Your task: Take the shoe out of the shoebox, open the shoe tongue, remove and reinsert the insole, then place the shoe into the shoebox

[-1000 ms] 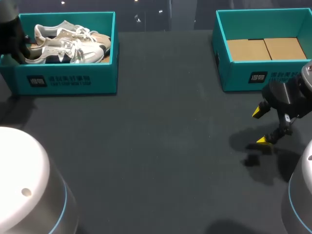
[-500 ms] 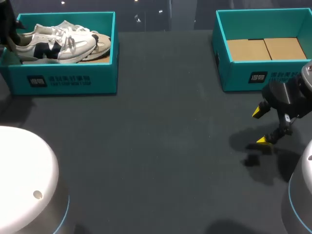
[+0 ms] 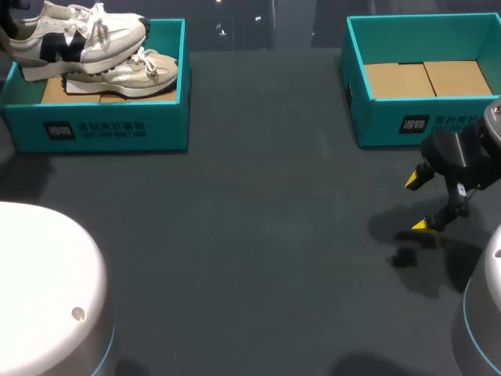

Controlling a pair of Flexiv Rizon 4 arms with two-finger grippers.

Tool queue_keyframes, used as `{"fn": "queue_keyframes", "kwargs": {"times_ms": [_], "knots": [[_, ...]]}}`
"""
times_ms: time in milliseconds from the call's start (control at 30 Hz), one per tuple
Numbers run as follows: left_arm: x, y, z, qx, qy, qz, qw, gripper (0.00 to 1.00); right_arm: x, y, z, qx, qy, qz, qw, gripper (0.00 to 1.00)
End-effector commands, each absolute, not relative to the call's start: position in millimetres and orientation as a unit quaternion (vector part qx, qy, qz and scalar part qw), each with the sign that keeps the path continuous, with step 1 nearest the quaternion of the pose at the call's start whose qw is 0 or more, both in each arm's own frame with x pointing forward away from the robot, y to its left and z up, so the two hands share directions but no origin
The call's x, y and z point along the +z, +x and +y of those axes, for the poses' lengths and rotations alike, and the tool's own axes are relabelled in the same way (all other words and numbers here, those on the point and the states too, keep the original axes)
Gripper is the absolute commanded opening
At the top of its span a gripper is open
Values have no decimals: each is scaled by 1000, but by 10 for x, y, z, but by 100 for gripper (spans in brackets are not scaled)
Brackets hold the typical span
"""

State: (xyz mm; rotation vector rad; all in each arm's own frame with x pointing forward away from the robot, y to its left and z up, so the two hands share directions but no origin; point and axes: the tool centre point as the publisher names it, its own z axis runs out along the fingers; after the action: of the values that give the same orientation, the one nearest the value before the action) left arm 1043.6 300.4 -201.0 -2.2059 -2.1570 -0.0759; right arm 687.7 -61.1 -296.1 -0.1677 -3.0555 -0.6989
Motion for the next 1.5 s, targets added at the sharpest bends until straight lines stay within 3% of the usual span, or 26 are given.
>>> {"fn": "queue_keyframes", "kwargs": {"times_ms": [33, 400, 900, 1500], "knots": [[-1691, 10298, 2931, -26, -719, -693, 36, 0, -2966, 6861, -607, -221, -54, -974, 0, 100], [-1349, 9726, 2507, -36, -716, -694, 63, 0, -2966, 6861, -607, -221, -54, -974, 0, 100], [-1325, 8557, 1689, -46, -749, -657, 68, 0, -2966, 6861, -607, -221, -54, -974, 0, 100], [-1329, 8499, 1684, -47, -749, -657, 72, 0, -2966, 6861, -607, -221, -54, -974, 0, 100]]}}
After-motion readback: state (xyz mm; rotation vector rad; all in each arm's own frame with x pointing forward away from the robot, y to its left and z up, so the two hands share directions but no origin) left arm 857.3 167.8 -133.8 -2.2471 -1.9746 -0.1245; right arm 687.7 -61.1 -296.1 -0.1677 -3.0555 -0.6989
